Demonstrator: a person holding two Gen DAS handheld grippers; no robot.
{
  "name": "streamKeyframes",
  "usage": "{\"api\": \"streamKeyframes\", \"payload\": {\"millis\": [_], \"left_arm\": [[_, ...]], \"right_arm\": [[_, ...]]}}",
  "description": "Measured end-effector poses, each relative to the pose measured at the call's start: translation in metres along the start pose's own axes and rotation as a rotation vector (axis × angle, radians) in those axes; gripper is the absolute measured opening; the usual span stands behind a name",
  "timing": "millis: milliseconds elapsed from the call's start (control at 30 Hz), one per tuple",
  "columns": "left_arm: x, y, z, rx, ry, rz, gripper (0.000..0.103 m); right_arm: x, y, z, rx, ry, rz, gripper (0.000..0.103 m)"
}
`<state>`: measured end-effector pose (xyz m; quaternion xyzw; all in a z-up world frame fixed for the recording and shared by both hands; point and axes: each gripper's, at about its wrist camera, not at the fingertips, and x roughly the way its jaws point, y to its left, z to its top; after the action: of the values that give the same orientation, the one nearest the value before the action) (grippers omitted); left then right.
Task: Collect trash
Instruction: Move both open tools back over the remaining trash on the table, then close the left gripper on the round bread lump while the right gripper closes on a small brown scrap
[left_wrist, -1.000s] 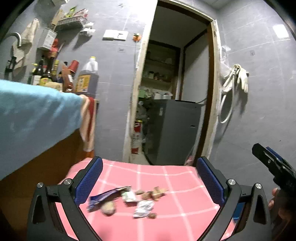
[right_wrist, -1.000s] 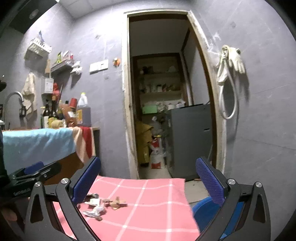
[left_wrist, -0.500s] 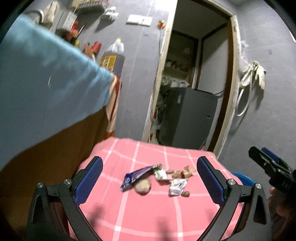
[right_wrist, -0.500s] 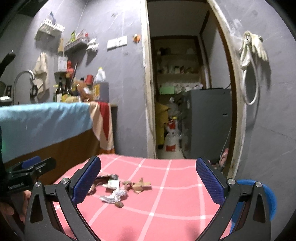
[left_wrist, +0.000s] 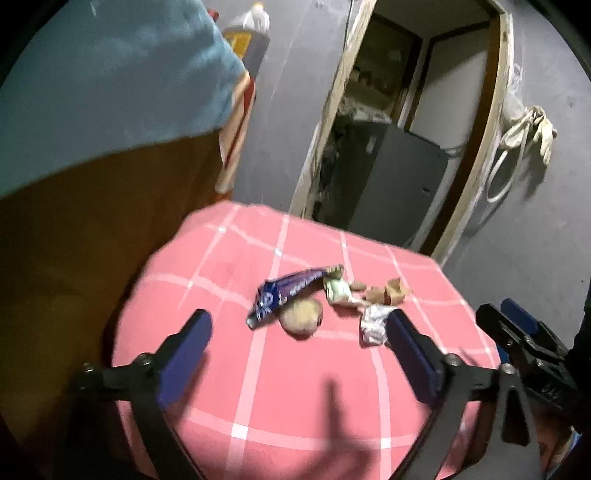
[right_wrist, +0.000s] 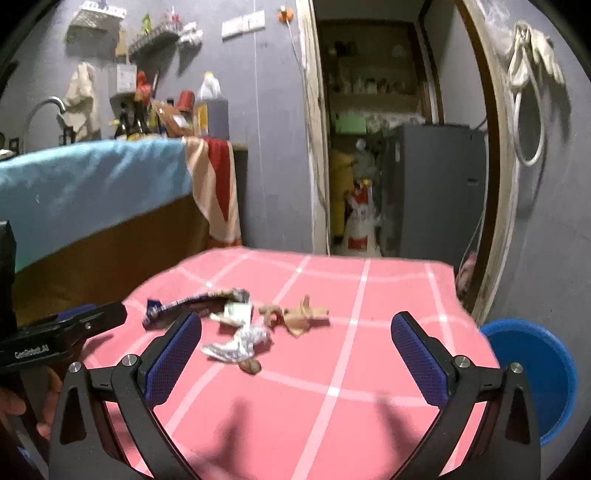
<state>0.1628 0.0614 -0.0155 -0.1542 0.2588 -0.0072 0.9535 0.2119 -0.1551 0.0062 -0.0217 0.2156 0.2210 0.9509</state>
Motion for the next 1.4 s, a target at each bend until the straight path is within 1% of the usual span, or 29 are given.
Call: {"api": "streamKeyframes", "payload": {"millis": [67, 100, 133, 167, 200, 300, 333, 433, 500, 567, 700, 800, 833, 933, 1033, 1100, 1133, 1400], "left_arm": [[0.008, -0.001, -0.001, 0.001, 0.042, -0.002, 0.076], [0.012, -0.001, -0.001, 0.0, 0.057, -0.007, 0.073], [0.016, -0.001, -0.001, -0.002, 0.078, -0.017, 0.068], [0.018, -0.003, -0.002, -0.004, 0.092, -0.024, 0.064], [0.022, -0.003, -0.002, -0.005, 0.112, -0.032, 0.063], [0.037, -0.004, -0.002, -0.007, 0.179, -0.052, 0.056], [0.042, -0.004, -0.002, -0.011, 0.2, -0.056, 0.053], [0.054, -0.002, 0.0, -0.023, 0.237, -0.059, 0.048], [0.057, -0.001, 0.003, -0.02, 0.238, -0.055, 0.047], [0.062, -0.002, 0.007, -0.01, 0.244, -0.049, 0.046], [0.074, 0.001, 0.012, -0.002, 0.263, -0.04, 0.043], [0.078, 0.002, 0.013, 0.009, 0.272, -0.03, 0.041], [0.079, 0.002, 0.013, 0.011, 0.275, -0.026, 0.04], [0.08, 0.002, 0.013, 0.006, 0.278, -0.016, 0.038], [0.081, 0.001, 0.013, 0.008, 0.282, 0.006, 0.03], [0.083, 0.002, 0.013, 0.0, 0.283, 0.005, 0.029], [0.083, 0.002, 0.013, -0.003, 0.283, 0.007, 0.029], [0.072, -0.005, 0.008, -0.019, 0.281, 0.01, 0.027]], "right_arm": [[0.006, -0.001, -0.003, 0.012, 0.03, 0.01, 0.102], [0.008, -0.001, -0.004, 0.014, 0.04, 0.012, 0.099], [0.011, -0.001, -0.004, 0.014, 0.056, 0.013, 0.097], [0.012, -0.001, -0.004, 0.014, 0.066, 0.018, 0.092], [0.015, -0.001, -0.005, 0.012, 0.083, 0.029, 0.087], [0.026, 0.002, -0.006, 0.0, 0.14, 0.061, 0.078], [0.029, 0.004, -0.006, -0.008, 0.161, 0.069, 0.077], [0.042, 0.009, -0.008, -0.023, 0.227, 0.094, 0.068], [0.05, 0.012, -0.01, -0.026, 0.265, 0.11, 0.057], [0.058, 0.015, -0.013, -0.026, 0.306, 0.126, 0.052], [0.069, 0.022, -0.016, -0.03, 0.364, 0.159, 0.049], [0.075, 0.025, -0.018, -0.038, 0.395, 0.167, 0.048], [0.077, 0.026, -0.019, -0.036, 0.403, 0.168, 0.047], [0.078, 0.025, -0.019, -0.025, 0.411, 0.171, 0.041], [0.079, 0.025, -0.019, -0.027, 0.418, 0.174, 0.031], [0.079, 0.025, -0.019, -0.027, 0.422, 0.175, 0.021], [0.078, 0.024, -0.019, -0.025, 0.423, 0.175, 0.019], [0.073, 0.019, -0.019, -0.004, 0.416, 0.186, 0.019]]}}
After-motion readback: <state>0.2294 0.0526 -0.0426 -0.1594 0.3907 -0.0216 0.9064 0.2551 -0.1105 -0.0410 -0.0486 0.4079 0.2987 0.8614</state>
